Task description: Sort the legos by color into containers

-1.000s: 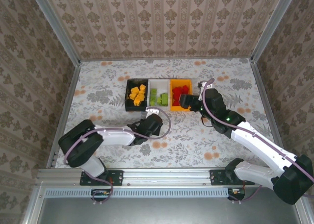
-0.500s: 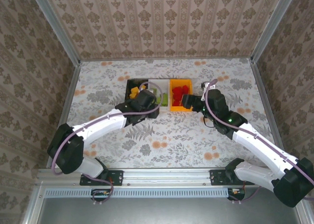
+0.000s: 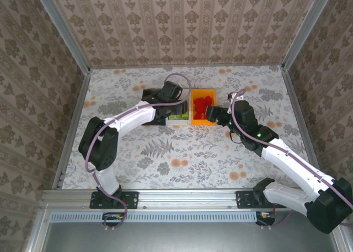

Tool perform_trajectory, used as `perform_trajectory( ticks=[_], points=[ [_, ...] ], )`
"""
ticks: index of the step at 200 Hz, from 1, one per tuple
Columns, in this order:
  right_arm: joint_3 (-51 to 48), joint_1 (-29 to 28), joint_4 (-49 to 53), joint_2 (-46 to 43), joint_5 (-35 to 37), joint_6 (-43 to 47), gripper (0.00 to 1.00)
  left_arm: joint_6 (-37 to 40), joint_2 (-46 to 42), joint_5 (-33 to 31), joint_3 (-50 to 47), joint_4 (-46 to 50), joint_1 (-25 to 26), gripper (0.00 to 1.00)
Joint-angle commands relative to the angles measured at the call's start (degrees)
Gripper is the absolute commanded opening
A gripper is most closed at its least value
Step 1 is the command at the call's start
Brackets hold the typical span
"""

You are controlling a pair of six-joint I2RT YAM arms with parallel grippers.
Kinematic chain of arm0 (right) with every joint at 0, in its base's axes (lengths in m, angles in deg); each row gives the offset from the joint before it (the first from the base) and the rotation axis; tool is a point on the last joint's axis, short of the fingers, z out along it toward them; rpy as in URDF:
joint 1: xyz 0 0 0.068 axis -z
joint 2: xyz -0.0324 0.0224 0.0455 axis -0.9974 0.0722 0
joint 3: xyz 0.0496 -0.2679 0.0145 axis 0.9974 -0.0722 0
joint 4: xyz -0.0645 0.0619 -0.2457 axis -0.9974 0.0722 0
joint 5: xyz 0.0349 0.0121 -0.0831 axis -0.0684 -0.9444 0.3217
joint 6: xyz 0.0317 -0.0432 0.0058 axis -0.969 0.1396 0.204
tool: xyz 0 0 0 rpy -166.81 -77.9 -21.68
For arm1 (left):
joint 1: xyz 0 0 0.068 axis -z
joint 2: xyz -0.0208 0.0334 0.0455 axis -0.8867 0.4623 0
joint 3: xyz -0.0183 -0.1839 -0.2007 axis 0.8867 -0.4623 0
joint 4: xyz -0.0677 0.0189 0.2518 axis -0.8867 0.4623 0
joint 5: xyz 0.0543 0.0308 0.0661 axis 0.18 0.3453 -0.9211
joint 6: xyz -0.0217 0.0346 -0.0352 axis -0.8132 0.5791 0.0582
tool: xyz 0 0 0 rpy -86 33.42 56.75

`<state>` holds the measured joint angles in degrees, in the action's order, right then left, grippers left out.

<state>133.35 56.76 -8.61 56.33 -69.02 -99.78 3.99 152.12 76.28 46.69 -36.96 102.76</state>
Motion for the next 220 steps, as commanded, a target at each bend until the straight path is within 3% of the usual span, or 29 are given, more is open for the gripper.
perform_trajectory(
  ticks=[1,26,59,99,118,135,150,175,191,206,220],
  points=[
    [-0.3,0.45,1.94,-1.85,0.55,-0.84,0.88,0.92,-2.55,-0.81,2.26,1.11,-0.19,0.78],
    [-0.28,0.62,2.3,-3.1,1.13,-0.45,0.92,1.01,-9.62,-2.6,-1.7,-1.17,0.13,1.0],
    [-0.16,0.71,2.58,-4.79,1.08,1.24,1.0,3.37,-21.77,-8.91,-9.11,-3.21,0.17,1.0],
    [-0.09,0.71,5.29,-5.06,8.13,-1.83,1.0,12.22,-35.44,-27.18,-21.21,-10.62,-1.37,1.0],
    [-0.03,0.71,6.85,-4.08,11.72,-3.4,1.0,16.45,-39.34,-27.94,-27.86,-16.42,-4.49,1.0],
    [-0.51,0.69,6.76,-3.07,12.64,-3.04,1.0,16.14,-38.93,-28.61,-28.21,-13.54,-9.09,1.0],
    [-0.73,0.87,6.49,-2.16,13.84,-3.2,1.0,18.72,-37.32,-34.18,-28.42,-13.02,-12.99,1.0],
    [-0.85,1.36,6.17,-0.55,13.87,-2.42,1.0,26.19,-34.55,-34.58,-33.22,-21.94,-22.26,1.0],
    [-0.87,1.79,6.17,0.26,13.83,-2.52,1.0,27.16,-30.16,-32.64,-34.32,-23.98,-26.72,1.0],
    [-0.82,2.27,6.08,0.78,13.75,-2.51,1.0,27.86,-25.22,-31.43,-35.31,-26.51,-28.89,1.0],
    [-1.15,2.79,5.74,0.98,13.74,-2.6,1.0,29.69,-22.28,-29.96,-38.83,-35.39,-28.97,1.0]
  ],
)
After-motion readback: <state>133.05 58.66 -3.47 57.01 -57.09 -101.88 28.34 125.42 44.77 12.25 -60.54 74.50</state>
